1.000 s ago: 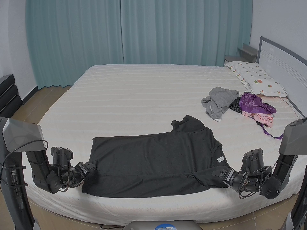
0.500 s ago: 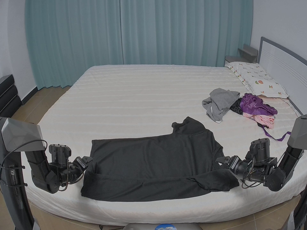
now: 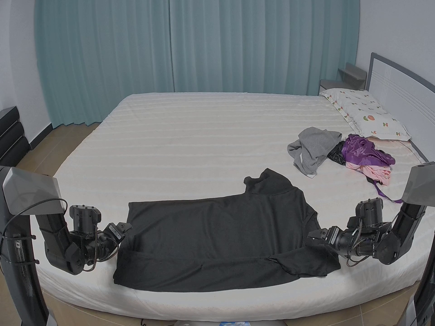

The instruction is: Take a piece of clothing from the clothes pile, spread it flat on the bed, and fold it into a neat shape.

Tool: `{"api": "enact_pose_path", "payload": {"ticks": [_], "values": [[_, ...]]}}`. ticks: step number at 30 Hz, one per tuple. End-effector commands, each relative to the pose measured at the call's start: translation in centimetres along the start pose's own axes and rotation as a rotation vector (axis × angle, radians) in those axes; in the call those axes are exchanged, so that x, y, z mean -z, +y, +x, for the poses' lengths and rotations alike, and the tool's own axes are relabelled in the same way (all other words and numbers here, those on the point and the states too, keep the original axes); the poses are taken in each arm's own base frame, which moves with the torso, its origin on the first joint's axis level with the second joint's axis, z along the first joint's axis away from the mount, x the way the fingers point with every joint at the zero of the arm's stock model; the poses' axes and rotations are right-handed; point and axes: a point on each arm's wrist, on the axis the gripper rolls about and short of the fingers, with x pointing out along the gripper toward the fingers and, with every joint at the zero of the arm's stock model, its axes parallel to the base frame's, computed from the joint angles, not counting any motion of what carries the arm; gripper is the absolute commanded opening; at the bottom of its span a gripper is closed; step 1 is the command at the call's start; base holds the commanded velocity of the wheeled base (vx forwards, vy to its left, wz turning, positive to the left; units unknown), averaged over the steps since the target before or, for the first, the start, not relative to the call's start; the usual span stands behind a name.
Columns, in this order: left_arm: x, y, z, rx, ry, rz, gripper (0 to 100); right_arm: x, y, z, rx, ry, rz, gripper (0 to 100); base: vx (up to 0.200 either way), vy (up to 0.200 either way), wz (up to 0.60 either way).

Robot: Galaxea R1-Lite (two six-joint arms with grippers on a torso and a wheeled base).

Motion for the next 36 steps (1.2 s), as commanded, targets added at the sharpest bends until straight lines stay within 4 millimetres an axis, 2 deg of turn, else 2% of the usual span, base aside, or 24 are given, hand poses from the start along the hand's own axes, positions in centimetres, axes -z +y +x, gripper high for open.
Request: {"api": "enact_pose_path", "payload": {"ticks": [1, 6, 16, 17, 23, 36], "values": [[0.1, 0.0, 0.2, 0.002, 0.007, 0.000, 100, 0.0, -1.7, 1.3, -0.014, 0.053, 0.002, 100, 0.000, 0.000, 0.00], [0.0, 0.0, 0.4, 0.005, 0.006, 0.000, 100, -1.0, -2.8, 2.3, -0.026, 0.035, -0.063, 100, 0.000, 0.000, 0.00], [0.2, 0.2, 0.8, -0.001, 0.013, 0.001, 100, -0.9, -3.4, 3.0, -0.059, 0.073, -0.116, 100, 0.000, 0.000, 0.00], [0.2, 0.2, 0.8, -0.001, 0.013, 0.001, 100, -0.8, -3.5, 3.1, -0.056, 0.076, -0.119, 0, 0.000, 0.000, 0.00], [0.2, 0.1, 0.7, -0.001, 0.013, 0.004, 100, -0.7, -3.6, 3.1, -0.057, 0.069, -0.128, 0, 0.000, 0.000, 0.00], [0.7, 0.7, 0.4, -0.025, 0.038, 0.084, 100, -2.0, -4.9, 2.2, -0.039, 0.014, -0.097, 0, 0.000, 0.000, 0.00]]}}
